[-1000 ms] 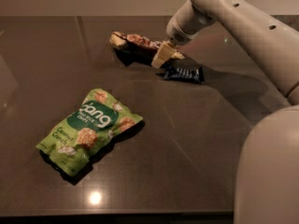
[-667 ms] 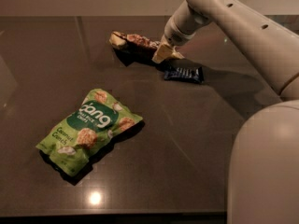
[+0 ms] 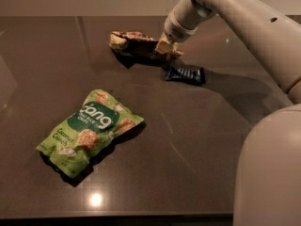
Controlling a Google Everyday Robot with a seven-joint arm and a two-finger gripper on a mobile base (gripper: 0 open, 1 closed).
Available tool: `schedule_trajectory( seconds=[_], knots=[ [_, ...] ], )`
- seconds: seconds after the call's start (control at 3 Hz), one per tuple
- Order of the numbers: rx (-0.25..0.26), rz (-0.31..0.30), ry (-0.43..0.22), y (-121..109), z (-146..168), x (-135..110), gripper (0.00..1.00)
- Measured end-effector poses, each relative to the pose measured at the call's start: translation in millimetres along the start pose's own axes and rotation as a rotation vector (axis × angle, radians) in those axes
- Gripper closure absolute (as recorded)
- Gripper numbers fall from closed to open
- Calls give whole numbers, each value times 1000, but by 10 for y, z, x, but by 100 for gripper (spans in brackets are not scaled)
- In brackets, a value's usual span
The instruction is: Move brown chip bag near green rice chip bag
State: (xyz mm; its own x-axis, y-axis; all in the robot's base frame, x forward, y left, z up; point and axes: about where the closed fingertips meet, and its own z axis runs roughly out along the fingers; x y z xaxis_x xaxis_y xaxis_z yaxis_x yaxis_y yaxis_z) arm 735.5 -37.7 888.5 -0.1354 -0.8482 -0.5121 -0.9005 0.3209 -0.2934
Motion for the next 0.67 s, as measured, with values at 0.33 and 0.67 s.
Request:
schedule_trajectory(
  seconds=[0.33, 0.67],
  knots=[
    [-58, -30, -41, 311, -286, -170, 100],
    [-141, -67, -82, 778, -607, -287, 100]
  ],
)
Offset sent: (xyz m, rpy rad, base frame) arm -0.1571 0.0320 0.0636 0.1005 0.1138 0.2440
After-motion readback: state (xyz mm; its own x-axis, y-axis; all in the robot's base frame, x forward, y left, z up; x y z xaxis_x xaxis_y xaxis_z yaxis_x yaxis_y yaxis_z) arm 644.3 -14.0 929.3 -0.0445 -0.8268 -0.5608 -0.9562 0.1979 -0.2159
